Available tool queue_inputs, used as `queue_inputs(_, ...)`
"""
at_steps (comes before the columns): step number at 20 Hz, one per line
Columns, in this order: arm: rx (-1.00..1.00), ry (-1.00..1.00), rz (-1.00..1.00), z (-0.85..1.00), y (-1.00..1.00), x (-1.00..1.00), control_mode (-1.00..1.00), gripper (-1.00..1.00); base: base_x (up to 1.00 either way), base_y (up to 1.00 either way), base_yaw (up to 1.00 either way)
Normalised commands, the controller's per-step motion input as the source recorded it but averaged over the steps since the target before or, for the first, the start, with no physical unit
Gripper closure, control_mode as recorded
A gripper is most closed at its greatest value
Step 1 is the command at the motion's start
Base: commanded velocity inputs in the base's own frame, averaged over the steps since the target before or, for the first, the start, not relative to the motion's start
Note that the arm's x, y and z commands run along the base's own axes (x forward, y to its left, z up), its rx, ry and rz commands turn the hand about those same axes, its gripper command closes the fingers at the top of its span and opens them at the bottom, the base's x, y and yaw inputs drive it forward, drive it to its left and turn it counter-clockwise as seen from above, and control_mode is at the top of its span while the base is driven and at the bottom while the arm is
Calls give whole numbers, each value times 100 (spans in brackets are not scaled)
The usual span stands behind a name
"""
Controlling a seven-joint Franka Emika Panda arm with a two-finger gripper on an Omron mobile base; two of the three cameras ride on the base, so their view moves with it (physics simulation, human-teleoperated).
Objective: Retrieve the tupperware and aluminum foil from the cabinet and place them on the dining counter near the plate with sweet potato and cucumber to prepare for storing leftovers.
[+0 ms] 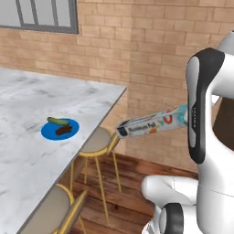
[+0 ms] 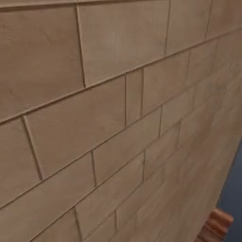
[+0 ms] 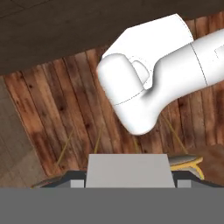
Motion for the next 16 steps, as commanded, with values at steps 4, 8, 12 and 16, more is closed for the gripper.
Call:
queue_inputs(4,0,0,0,0,0,0,100,100,100,-44,52)
queue_inputs(8,0,0,0,0,0,0,100,100,100,-45,54)
queue_inputs(12,0,0,0,0,0,0,100,100,100,-35,54)
queue_inputs(16,0,0,0,0,0,0,100,100,100,-3,53)
